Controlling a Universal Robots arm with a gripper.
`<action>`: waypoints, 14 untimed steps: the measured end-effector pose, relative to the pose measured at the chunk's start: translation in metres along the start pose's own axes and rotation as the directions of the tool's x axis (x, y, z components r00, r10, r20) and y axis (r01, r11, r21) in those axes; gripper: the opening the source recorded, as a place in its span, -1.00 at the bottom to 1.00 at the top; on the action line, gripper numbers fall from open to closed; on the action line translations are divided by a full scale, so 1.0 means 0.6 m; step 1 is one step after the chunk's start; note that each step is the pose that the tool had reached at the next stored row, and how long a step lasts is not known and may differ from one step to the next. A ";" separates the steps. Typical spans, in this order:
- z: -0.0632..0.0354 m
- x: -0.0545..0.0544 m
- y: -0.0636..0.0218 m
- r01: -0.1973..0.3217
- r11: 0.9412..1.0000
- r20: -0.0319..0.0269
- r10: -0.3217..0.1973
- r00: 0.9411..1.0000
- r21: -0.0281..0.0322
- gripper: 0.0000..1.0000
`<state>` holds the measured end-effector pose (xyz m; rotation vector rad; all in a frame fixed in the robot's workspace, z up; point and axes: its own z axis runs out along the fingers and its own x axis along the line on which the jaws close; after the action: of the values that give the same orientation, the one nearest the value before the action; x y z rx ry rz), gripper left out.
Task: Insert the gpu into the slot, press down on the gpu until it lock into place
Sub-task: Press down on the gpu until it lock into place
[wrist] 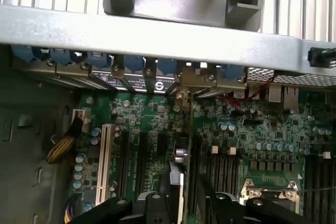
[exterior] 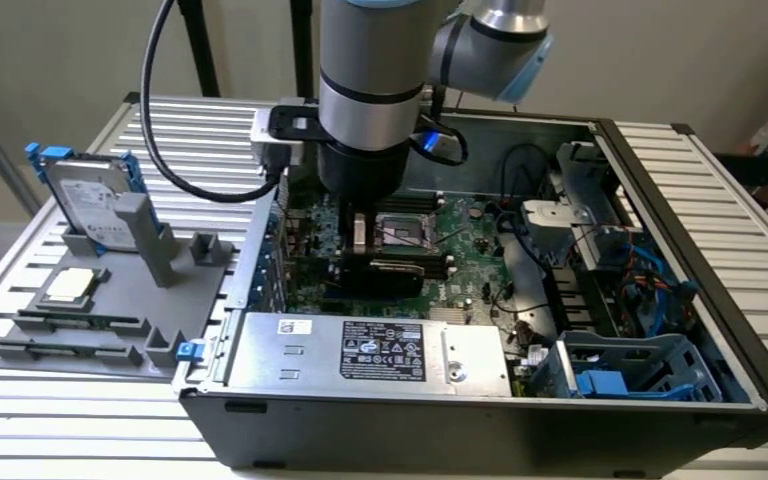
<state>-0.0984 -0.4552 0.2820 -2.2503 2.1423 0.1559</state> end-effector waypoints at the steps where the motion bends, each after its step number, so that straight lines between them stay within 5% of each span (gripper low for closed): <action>1: -0.004 0.000 0.000 0.000 1.000 0.000 0.000 1.000 0.000 -0.36; 7: -0.007 -0.002 0.000 0.000 1.000 0.000 0.000 1.000 -0.001 -0.79; 14: 0.002 -0.002 0.000 0.000 1.000 0.000 0.000 1.000 -0.001 -0.79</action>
<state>-0.0985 -0.4541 0.2811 -2.2508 2.1428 0.1570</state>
